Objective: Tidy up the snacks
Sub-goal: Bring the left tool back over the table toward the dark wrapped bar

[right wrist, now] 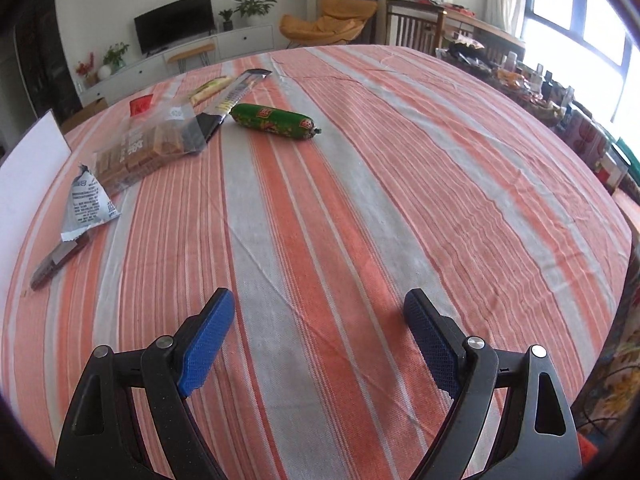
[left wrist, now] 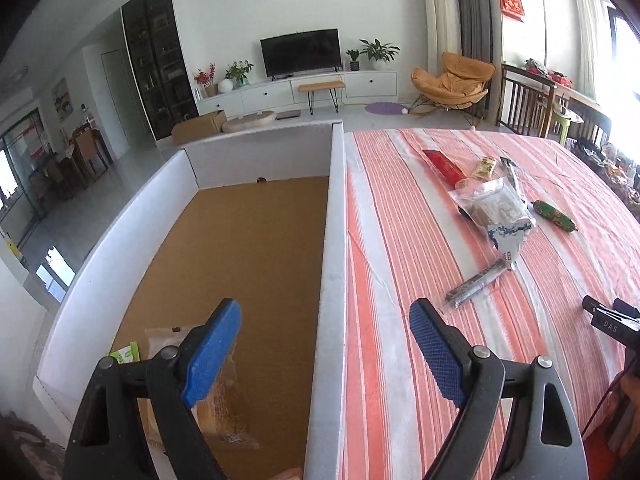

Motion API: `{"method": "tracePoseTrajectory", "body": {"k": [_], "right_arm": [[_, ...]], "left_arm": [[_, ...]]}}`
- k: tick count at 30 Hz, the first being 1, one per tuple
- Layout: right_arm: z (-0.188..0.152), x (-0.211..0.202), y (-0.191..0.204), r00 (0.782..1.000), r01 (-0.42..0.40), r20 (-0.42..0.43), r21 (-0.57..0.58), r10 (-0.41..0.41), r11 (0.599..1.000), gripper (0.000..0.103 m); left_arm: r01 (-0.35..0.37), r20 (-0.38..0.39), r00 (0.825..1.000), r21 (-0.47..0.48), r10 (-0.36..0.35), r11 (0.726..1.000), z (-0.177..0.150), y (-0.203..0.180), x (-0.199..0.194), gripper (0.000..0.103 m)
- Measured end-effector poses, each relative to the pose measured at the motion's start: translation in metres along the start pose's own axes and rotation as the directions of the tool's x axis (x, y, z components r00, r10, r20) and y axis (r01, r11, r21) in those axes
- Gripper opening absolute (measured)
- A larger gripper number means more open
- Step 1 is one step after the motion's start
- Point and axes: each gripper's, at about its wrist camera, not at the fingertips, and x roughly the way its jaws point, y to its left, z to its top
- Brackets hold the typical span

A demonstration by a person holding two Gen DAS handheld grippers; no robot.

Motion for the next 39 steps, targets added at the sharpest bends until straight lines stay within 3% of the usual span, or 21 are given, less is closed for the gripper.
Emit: {"method": "tracePoseTrajectory", "body": {"k": [3, 5, 6, 8, 11, 13, 17, 23, 24, 39], "right_arm": [[-0.001, 0.000, 0.002, 1.000, 0.003, -0.003, -0.007, -0.003, 1.000, 0.090], [0.000, 0.000, 0.003, 1.000, 0.003, -0.003, -0.008, -0.003, 1.000, 0.090], [-0.001, 0.000, 0.002, 1.000, 0.004, -0.004, -0.008, -0.004, 1.000, 0.091], [0.000, 0.000, 0.003, 1.000, 0.004, -0.005, -0.009, -0.004, 1.000, 0.091], [0.000, -0.001, 0.004, 1.000, 0.004, -0.005, -0.009, -0.004, 1.000, 0.091], [0.000, -0.001, 0.004, 1.000, 0.004, -0.005, -0.009, -0.004, 1.000, 0.091], [0.000, -0.001, 0.004, 1.000, 0.004, -0.006, -0.009, -0.004, 1.000, 0.091], [0.000, -0.001, 0.004, 1.000, 0.004, -0.005, -0.009, -0.004, 1.000, 0.091], [0.000, -0.001, 0.004, 1.000, 0.004, -0.005, -0.009, -0.004, 1.000, 0.091], [0.001, -0.001, 0.004, 1.000, 0.004, -0.006, -0.009, -0.004, 1.000, 0.092]], "left_arm": [[-0.019, 0.152, 0.988, 0.012, 0.017, 1.000, 0.010, -0.016, -0.034, 0.092], [0.043, 0.217, 0.975, 0.027, -0.048, 0.999, 0.014, -0.029, -0.056, 0.103], [0.087, 0.226, 0.970, 0.038, -0.093, 0.995, 0.014, -0.036, -0.063, 0.103], [0.179, 0.177, 0.966, 0.069, -0.189, 0.981, 0.013, -0.054, -0.064, 0.103], [0.308, 0.018, 0.950, 0.099, -0.312, 0.946, 0.000, -0.086, -0.040, 0.103], [0.363, -0.084, 0.931, 0.106, -0.355, 0.926, -0.015, -0.108, -0.016, 0.103], [0.402, -0.240, 0.898, 0.111, -0.368, 0.909, -0.048, -0.142, 0.029, 0.103], [0.354, -0.280, 0.910, 0.132, -0.307, 0.926, -0.068, -0.153, 0.066, 0.103], [0.339, -0.258, 0.920, 0.145, -0.295, 0.929, -0.068, -0.154, 0.067, 0.103], [0.329, -0.194, 0.933, 0.126, -0.302, 0.936, -0.067, -0.151, 0.078, 0.103]]}}
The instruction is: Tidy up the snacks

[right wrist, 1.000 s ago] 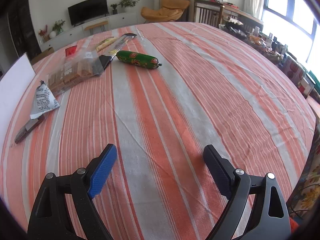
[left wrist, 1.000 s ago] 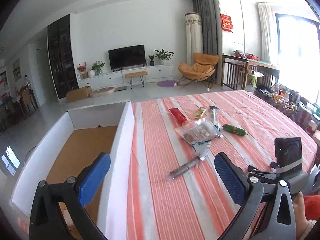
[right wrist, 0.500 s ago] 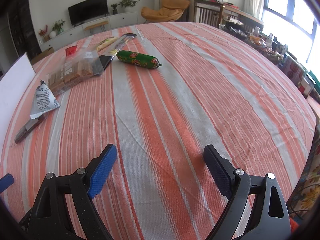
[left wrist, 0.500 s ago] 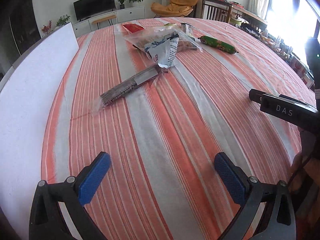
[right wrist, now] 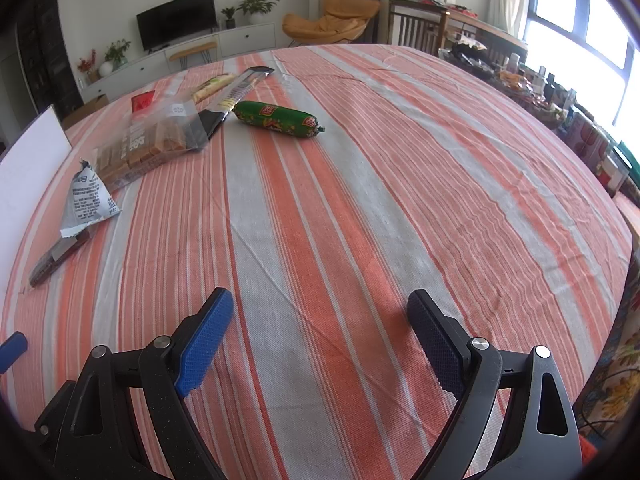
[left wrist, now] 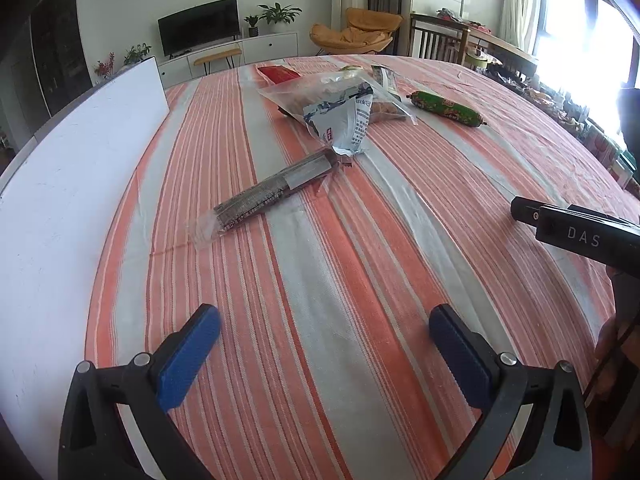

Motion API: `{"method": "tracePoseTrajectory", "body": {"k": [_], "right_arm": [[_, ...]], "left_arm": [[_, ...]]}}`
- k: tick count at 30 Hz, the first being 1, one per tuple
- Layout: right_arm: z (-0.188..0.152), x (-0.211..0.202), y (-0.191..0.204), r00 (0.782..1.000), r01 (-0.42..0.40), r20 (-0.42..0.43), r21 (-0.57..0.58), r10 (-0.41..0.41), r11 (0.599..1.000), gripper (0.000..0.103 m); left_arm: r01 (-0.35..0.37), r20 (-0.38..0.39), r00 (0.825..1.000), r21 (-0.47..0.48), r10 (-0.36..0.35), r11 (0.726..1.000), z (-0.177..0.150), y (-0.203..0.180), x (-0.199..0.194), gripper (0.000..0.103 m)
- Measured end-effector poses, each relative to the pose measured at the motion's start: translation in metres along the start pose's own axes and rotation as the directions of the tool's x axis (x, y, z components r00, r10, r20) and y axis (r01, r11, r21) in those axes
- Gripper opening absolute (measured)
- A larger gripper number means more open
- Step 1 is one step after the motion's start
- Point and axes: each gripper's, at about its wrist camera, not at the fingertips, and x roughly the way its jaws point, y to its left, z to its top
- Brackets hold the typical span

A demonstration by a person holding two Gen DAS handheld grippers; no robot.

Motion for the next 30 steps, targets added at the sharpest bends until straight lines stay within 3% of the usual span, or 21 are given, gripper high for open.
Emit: {"method": "tracePoseTrajectory", "body": {"k": [9, 13, 16, 18, 20, 21, 23, 24, 25, 27, 29, 30], "right_arm": [[0.000, 0.000, 0.000, 1.000, 0.000, 0.000, 0.000, 0.000, 1.000, 0.092], [0.000, 0.000, 0.000, 1.000, 0.000, 0.000, 0.000, 0.000, 1.000, 0.092], [0.000, 0.000, 0.000, 1.000, 0.001, 0.000, 0.000, -0.001, 1.000, 0.092], [0.000, 0.000, 0.000, 1.000, 0.001, 0.000, 0.000, -0.001, 1.000, 0.092], [0.000, 0.000, 0.000, 1.000, 0.000, 0.000, -0.001, 0.000, 1.000, 0.092], [0.000, 0.000, 0.000, 1.000, -0.001, 0.000, -0.001, 0.001, 1.000, 0.092], [0.000, 0.000, 0.000, 1.000, -0.001, 0.000, -0.001, 0.001, 1.000, 0.092], [0.000, 0.000, 0.000, 1.000, -0.001, 0.000, 0.000, 0.001, 1.000, 0.092], [0.000, 0.000, 0.000, 1.000, -0.001, 0.000, -0.001, 0.001, 1.000, 0.092], [0.000, 0.000, 0.000, 1.000, -0.001, 0.000, 0.000, 0.001, 1.000, 0.092], [0.000, 0.000, 0.000, 1.000, -0.001, 0.000, 0.000, 0.001, 1.000, 0.092], [0.000, 0.000, 0.000, 1.000, 0.000, 0.000, 0.000, 0.000, 1.000, 0.092]], "left_arm": [[0.006, -0.005, 1.000, 0.004, -0.006, 1.000, 0.000, -0.001, 0.000, 0.103], [0.054, -0.103, 0.993, 0.023, -0.051, 0.998, 0.008, 0.003, -0.002, 0.102], [0.074, -0.066, 0.995, -0.003, -0.074, 0.997, 0.026, 0.011, -0.016, 0.102], [0.042, -0.057, 0.998, 0.028, -0.040, 0.999, 0.046, 0.011, -0.018, 0.102], [-0.012, -0.107, 0.994, 0.098, 0.023, 0.995, 0.066, 0.010, -0.006, 0.100], [-0.034, -0.139, 0.989, 0.133, 0.052, 0.991, 0.075, 0.011, 0.003, 0.096], [-0.064, -0.191, 0.977, 0.165, 0.095, 0.984, 0.088, 0.016, 0.024, 0.073], [-0.067, -0.220, 0.970, 0.159, 0.101, 0.985, 0.093, 0.021, 0.035, 0.067], [-0.059, -0.255, 0.962, 0.142, 0.094, 0.988, 0.096, 0.026, 0.046, 0.055], [-0.001, -0.267, 0.964, 0.062, 0.018, 0.998, 0.101, 0.038, 0.053, 0.041], [0.029, -0.279, 0.960, -0.020, -0.034, 0.999, 0.100, 0.048, 0.052, 0.021], [0.035, -0.266, 0.963, -0.069, -0.053, 0.997, 0.096, 0.053, 0.048, 0.019]]}}
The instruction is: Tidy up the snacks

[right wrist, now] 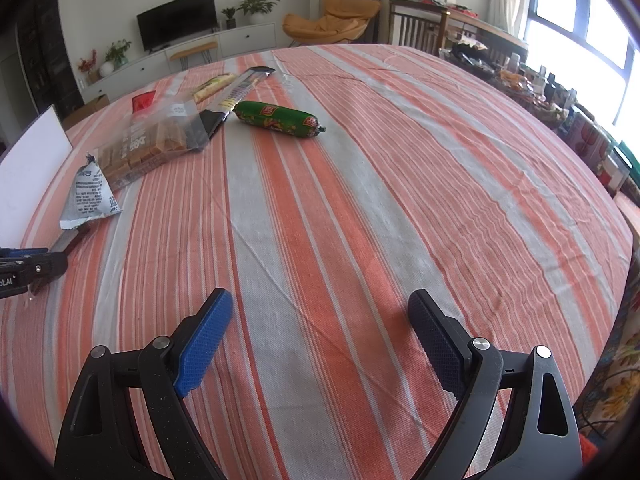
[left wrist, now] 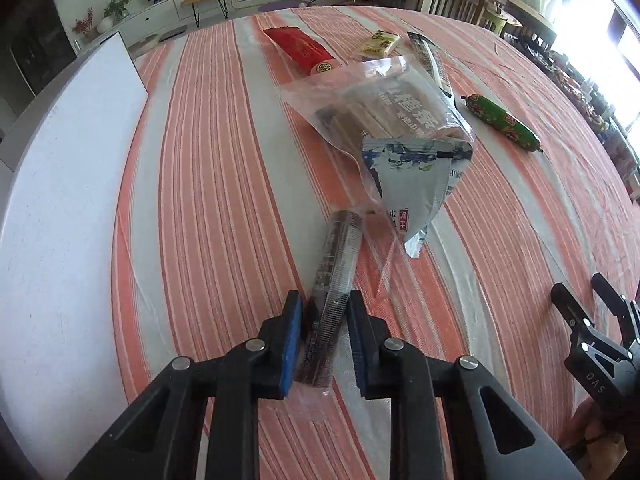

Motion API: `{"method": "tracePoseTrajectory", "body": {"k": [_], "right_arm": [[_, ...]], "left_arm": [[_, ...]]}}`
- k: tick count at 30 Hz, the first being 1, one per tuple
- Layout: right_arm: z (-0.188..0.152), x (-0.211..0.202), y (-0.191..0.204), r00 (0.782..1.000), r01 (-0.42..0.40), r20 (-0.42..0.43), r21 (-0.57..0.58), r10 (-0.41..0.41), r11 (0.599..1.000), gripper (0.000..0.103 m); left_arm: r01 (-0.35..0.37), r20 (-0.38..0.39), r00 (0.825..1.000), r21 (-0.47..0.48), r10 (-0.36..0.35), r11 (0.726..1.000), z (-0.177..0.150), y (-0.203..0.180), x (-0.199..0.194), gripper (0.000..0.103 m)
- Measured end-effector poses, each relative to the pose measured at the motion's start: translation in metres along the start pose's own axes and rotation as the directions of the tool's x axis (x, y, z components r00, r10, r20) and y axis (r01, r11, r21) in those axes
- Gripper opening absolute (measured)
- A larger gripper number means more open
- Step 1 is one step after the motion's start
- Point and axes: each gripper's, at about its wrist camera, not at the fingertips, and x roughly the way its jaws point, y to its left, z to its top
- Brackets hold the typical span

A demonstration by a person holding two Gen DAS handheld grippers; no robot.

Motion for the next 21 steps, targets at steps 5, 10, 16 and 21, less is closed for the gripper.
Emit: {"method": "tracePoseTrajectory", "body": {"k": [5, 10, 16, 21], "right_arm": [[0.000, 0.000, 0.000, 1.000, 0.001, 0.000, 0.000, -0.001, 1.000, 0.092], [0.000, 0.000, 0.000, 1.000, 0.000, 0.000, 0.000, 0.000, 1.000, 0.092], [0.000, 0.000, 0.001, 1.000, -0.001, 0.000, 0.000, 0.001, 1.000, 0.092], [0.000, 0.000, 0.000, 1.000, -0.001, 0.000, -0.001, 0.001, 1.000, 0.092]], "left_arm": [[0.033, 0.037, 0.999, -0.132, -0.029, 0.991, -0.033, 0.007, -0.011, 0.019], [-0.008, 0.137, 0.990, -0.110, 0.023, 0.994, -0.043, 0.001, -0.010, 0.061], [-0.128, 0.200, 0.969, -0.081, 0.142, 0.988, -0.047, 0.003, 0.001, 0.091], [-0.127, 0.229, 0.962, -0.098, 0.147, 0.987, -0.051, 0.014, 0.002, 0.103]]}}
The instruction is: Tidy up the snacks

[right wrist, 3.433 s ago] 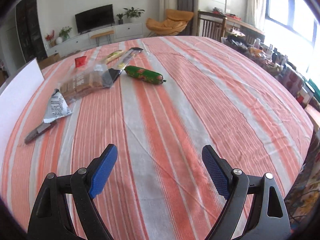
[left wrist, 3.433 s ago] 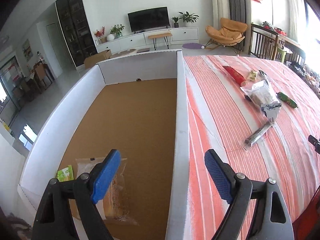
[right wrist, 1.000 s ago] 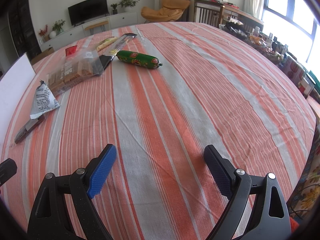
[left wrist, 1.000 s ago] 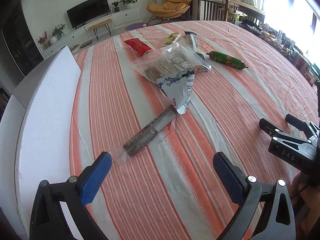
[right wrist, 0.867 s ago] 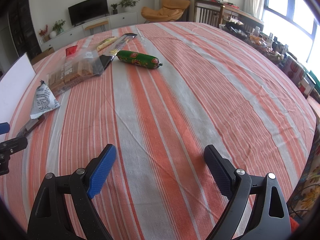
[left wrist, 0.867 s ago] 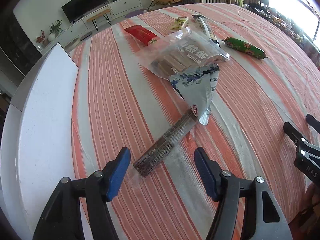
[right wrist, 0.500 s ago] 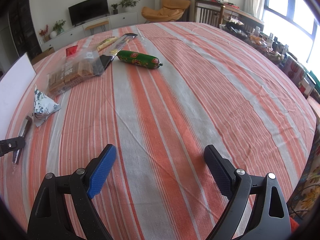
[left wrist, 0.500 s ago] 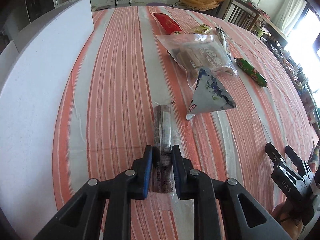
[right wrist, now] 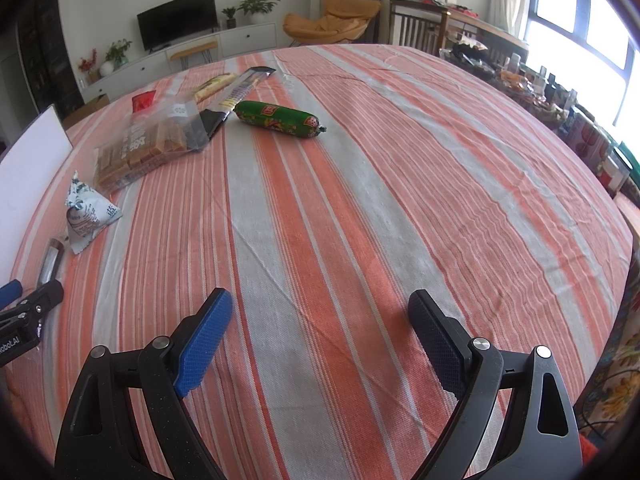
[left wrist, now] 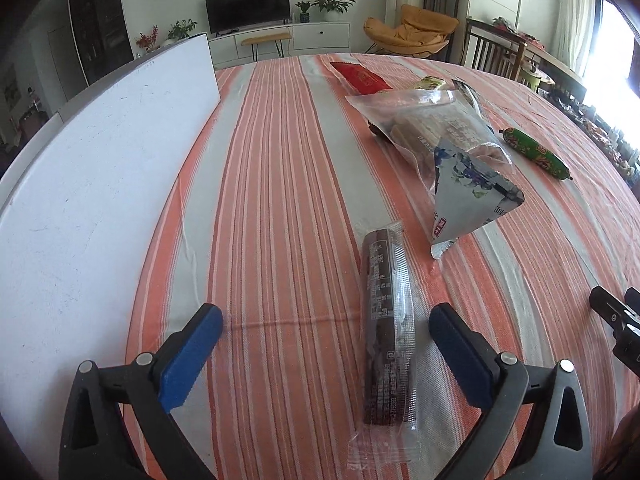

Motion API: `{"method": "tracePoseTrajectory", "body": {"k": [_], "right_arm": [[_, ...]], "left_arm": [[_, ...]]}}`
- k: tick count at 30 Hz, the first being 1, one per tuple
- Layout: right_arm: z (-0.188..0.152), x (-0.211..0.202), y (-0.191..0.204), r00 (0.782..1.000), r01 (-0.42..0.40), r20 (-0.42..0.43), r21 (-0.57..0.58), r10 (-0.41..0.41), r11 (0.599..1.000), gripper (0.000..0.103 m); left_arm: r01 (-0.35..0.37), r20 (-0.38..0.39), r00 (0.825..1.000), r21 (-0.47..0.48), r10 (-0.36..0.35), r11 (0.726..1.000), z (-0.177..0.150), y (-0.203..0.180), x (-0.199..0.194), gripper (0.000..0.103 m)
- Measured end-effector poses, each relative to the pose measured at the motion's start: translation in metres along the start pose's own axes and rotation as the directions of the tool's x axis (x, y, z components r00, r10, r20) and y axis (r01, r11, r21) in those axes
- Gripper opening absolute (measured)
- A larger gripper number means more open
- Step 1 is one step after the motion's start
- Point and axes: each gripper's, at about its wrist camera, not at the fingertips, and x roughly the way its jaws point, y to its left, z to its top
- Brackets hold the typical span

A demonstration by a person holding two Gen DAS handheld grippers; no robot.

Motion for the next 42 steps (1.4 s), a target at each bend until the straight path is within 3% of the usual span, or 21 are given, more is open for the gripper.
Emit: {"method": "tracePoseTrajectory", "body": {"k": [24, 27, 29, 32, 35, 37, 40, 42], "right_arm": [[0.000, 0.000, 0.000, 1.000, -0.003, -0.001, 0.000, 0.003, 1.000, 0.092], [0.000, 0.001, 0.000, 1.000, -0.016, -0.002, 0.002, 0.016, 1.000, 0.093], [0.001, -0.001, -0.004, 0.998, -0.065, 0.001, 0.027, 0.065, 0.998, 0.092], [0.012, -0.012, -0.007, 0.975, -0.224, 0.024, 0.090, 0.222, 0.970, 0.092], [0.038, -0.028, 0.031, 0.939, -0.341, 0.043, -0.031, 0.343, 0.939, 0.092], [0.055, -0.026, 0.065, 0.911, -0.410, -0.010, -0.107, 0.412, 0.906, 0.091], [0.076, -0.002, 0.119, 0.872, -0.484, -0.165, -0.161, 0.460, 0.860, 0.088], [0.082, 0.018, 0.148, 0.884, -0.453, -0.236, -0.216, 0.404, 0.865, 0.086]], "left_arm": [[0.004, 0.000, 1.000, -0.002, -0.004, 1.000, -0.002, 0.002, -0.001, 0.103], [0.004, 0.000, 1.000, -0.002, -0.004, 1.000, -0.002, 0.002, -0.001, 0.103], [0.004, 0.000, 1.000, -0.002, -0.004, 1.000, -0.002, 0.002, -0.001, 0.103], [0.004, 0.000, 1.000, -0.001, -0.004, 1.000, -0.002, 0.002, -0.001, 0.103], [0.005, 0.000, 1.000, -0.002, -0.005, 1.000, -0.002, 0.002, -0.001, 0.103], [0.005, 0.000, 1.000, -0.002, -0.005, 1.000, -0.002, 0.002, -0.001, 0.103], [0.015, 0.001, 1.000, -0.010, -0.015, 1.000, -0.003, 0.003, -0.003, 0.103], [0.023, -0.016, 1.000, 0.016, -0.023, 1.000, -0.006, -0.001, -0.007, 0.102]]}}
